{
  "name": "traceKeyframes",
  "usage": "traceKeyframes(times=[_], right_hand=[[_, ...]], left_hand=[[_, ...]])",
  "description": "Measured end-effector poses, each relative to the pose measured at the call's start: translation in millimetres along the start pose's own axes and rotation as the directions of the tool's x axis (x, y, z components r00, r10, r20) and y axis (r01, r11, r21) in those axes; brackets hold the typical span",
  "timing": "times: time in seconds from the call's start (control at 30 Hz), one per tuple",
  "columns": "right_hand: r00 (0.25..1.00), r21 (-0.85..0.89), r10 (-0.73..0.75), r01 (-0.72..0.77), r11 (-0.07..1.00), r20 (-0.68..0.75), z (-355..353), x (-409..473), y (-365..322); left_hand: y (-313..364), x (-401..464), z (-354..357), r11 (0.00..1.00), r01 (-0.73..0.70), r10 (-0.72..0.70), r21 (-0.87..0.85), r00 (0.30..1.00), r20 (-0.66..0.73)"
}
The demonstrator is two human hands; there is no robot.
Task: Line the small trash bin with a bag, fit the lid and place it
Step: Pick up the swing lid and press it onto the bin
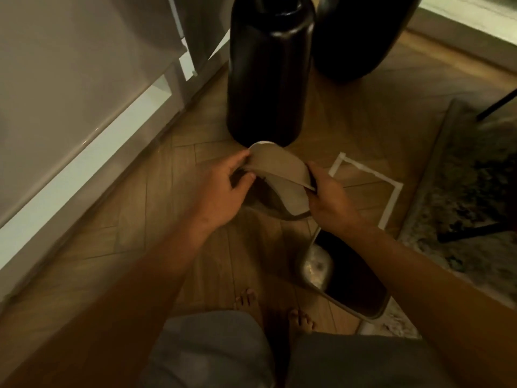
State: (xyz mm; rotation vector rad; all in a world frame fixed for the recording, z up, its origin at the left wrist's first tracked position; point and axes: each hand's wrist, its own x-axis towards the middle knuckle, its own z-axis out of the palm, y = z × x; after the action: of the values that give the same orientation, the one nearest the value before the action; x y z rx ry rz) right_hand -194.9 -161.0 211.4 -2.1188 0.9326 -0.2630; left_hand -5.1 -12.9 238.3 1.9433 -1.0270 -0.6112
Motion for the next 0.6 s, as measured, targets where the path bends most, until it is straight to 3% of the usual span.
traceKeyframes(times=[0.17,0.3,0.4,0.6], right_hand=[[0.974,0.049,0.003,0.009,0.999,-0.228,-27.8,-11.6,-0.7],[0.929,-0.055,-0.031,0.012,0.998,-0.369,-42.3,-30.4,-3.4],[0.907,-0.139,-0.059,0.001,0.990,-0.417,-45.0,-44.3,-2.3],[0.871,-0.080,-0.022,-0.020,0.997,-0.491,-47.3,-74.8,10.1]], left_hand=[[37.9,-0.9,29.2,0.965,0.172,-0.177,-0.200,0.984,-0.010],[77.7,-5.8,56.7,0.888,0.184,-0.189,-0.422,0.982,0.030],[104.2,-4.4,77.5,0.836,0.180,-0.213,-0.518,0.977,-0.005],[134.6,-5.7,117.5,0.737,0.301,-0.360,-0.605,0.933,0.026]])
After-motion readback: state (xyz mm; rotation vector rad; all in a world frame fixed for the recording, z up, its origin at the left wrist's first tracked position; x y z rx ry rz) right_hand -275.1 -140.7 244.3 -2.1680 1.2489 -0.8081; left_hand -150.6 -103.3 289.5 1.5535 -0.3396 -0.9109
